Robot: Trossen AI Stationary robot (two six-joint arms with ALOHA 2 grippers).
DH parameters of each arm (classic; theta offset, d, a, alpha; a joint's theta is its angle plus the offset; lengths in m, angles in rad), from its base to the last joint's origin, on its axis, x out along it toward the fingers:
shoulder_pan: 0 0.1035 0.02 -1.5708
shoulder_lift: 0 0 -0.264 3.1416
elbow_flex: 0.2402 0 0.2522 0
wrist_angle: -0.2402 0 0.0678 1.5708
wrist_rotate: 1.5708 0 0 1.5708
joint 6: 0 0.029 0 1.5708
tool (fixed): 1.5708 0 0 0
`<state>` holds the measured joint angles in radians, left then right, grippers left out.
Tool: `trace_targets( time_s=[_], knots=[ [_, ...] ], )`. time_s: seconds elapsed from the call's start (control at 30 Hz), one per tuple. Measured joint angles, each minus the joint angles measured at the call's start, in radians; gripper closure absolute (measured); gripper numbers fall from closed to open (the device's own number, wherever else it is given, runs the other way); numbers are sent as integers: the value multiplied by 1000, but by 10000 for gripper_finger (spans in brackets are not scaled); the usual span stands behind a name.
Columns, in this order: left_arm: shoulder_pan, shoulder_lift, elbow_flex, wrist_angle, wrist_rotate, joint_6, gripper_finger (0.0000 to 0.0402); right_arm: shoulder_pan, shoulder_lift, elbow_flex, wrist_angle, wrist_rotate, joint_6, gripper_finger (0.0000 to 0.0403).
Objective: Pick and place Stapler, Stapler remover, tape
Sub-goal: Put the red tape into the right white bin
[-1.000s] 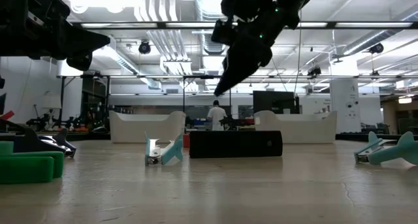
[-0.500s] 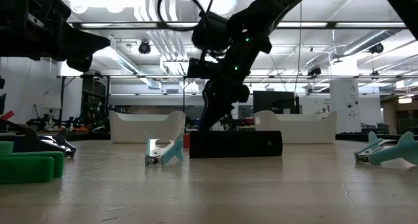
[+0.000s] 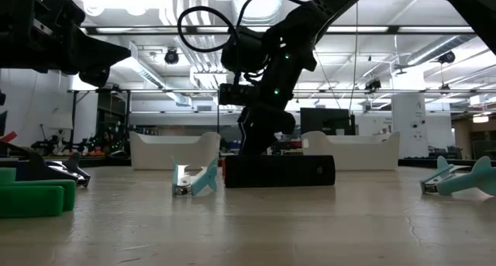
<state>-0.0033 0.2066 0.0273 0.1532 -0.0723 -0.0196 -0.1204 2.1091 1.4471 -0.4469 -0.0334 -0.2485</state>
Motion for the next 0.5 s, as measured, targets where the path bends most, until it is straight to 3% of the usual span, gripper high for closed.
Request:
trace_targets(
  time_s=[0.23,0.5],
  knots=[
    [0,0,0,0,0,0,374,0,-15,1,-65,7,23,369],
    [0,0,0,-7,0,0,374,8,-124,8,-176,9,86,360]
  ],
)
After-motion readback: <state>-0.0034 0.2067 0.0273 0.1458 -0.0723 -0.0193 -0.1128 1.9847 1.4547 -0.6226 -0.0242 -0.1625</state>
